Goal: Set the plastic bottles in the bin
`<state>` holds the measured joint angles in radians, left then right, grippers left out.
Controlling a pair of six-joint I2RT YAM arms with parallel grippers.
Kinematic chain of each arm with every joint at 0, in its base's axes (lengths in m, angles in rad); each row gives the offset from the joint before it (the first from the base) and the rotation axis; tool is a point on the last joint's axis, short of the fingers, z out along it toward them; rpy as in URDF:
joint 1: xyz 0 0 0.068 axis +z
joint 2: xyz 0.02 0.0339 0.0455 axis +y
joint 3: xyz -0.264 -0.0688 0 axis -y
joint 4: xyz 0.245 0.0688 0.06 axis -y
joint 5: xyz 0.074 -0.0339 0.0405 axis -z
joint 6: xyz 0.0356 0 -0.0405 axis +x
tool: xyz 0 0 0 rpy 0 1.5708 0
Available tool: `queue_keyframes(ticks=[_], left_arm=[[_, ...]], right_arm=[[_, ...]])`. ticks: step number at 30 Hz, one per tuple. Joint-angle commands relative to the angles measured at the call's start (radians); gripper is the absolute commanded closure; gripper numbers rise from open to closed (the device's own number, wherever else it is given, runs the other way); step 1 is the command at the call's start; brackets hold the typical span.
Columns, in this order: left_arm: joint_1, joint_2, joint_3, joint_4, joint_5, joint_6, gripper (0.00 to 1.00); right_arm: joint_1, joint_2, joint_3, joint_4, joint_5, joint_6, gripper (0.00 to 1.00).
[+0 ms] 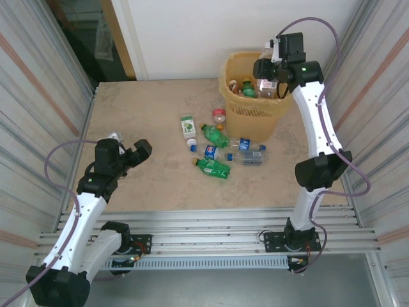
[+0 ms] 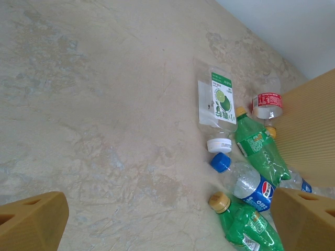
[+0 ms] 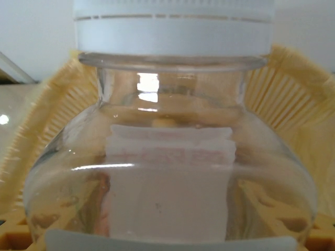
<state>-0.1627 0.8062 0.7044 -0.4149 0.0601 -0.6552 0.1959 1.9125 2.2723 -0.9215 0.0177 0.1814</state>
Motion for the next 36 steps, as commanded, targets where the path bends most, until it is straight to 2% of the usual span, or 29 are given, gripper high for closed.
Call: queue_keyframes(ticks=[1,5,14,19,25,29,36], left_arm=[[0.006,-0.009,0.002,0.018,0.012,-0.002,0.01],[0.007,-0.01,-0.003,0.018,0.013,-0.004,0.01],[0.007,-0.013,-0.014,0.02,0.011,-0.006,0.01],[0.006,-0.013,-0.016,0.02,0.01,-0.006,0.01],[0.006,-0.014,-0.016,0.02,0.009,-0.005,0.01],[0.006,-0.015,-0.015,0.019,0.007,-0.006,0.01],[0.006,-0.015,-0.015,0.018,0.007,-0.004,0.01]], right_arm=[[-0.005,0.021,0.026,-0.041,0.0,-0.025,0.62],[-0.004,0.05,0.014,-0.067,0.002,-0.026,0.6],[-0.005,0.044,-0.093,-0.052,-0.001,-0.006,0.49],[-0.003,0.038,-0.111,-0.052,0.013,-0.005,0.38],[-0.004,0.031,-0.107,-0.053,0.012,-0.005,0.19],[-0.004,0.017,-0.1,-0.049,0.008,-0.005,0.15],[-0.003,-0.016,-0.046,-0.065,-0.004,-0.006,0.13]])
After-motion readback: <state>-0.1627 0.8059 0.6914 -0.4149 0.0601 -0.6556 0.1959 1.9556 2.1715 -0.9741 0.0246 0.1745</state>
